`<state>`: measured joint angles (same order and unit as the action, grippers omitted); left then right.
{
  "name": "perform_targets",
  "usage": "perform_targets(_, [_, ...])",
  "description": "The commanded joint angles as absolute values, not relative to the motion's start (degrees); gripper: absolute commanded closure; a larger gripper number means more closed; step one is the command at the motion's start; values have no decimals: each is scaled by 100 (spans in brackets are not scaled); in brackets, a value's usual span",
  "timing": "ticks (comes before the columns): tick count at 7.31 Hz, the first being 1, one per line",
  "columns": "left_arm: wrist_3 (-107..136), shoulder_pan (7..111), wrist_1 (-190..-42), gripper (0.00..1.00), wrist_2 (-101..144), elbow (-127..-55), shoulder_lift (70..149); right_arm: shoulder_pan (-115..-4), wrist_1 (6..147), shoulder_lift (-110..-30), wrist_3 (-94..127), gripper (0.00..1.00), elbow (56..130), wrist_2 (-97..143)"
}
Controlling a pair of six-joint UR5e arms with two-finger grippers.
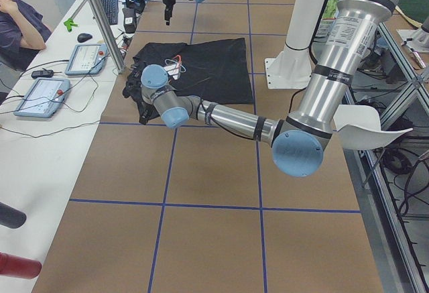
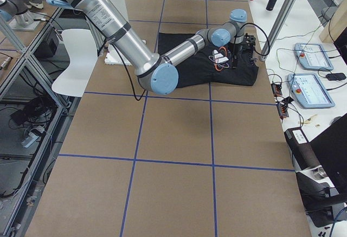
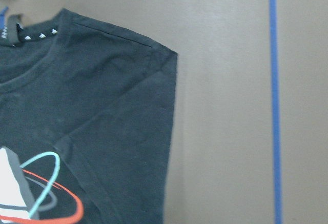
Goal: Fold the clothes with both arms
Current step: 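Raise the right gripper away while the left arm moves toward the shirt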
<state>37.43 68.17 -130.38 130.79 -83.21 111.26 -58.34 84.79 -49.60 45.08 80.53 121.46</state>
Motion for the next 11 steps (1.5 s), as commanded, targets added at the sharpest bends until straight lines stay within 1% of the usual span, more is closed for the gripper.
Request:
perform_targets(1, [4525,6329,-13069,0,12656,-7887,11695,-6422,8525,-6331,3363,0,9111,12619])
perform_targets(2, [4526,6267,-13087,0,12578,-7457,12038,-6703,8517,-6859,2801,0,9375,12769])
perform_targets(3, [4544,6249,-13200,0,12412,-7131,12180,-6880,8517,-7125,2534,0,9508,12875])
perform_targets(4, [4840,5936,-13471,0,11949,-6771,12303,-6891,8517,-7189,2514,0,9527,12876])
perform_targets(5, [5321,5567,-13561,0,11153,-6559,12453,-6882,8517,-7216,2514,0,9527,12859])
perform_targets(6, [5665,5389,-13570,0,10762,-6252,12654,-6882,8508,-7216,2522,0,9527,12850])
perform_targets(10, [5792,5353,-13701,2,9907,-5916,12709,-6873,8517,-7198,2522,0,9466,12841])
perform_targets(11, [5783,5344,-13981,2,9905,-5576,12822,-6873,8517,-7198,2522,0,9457,12832])
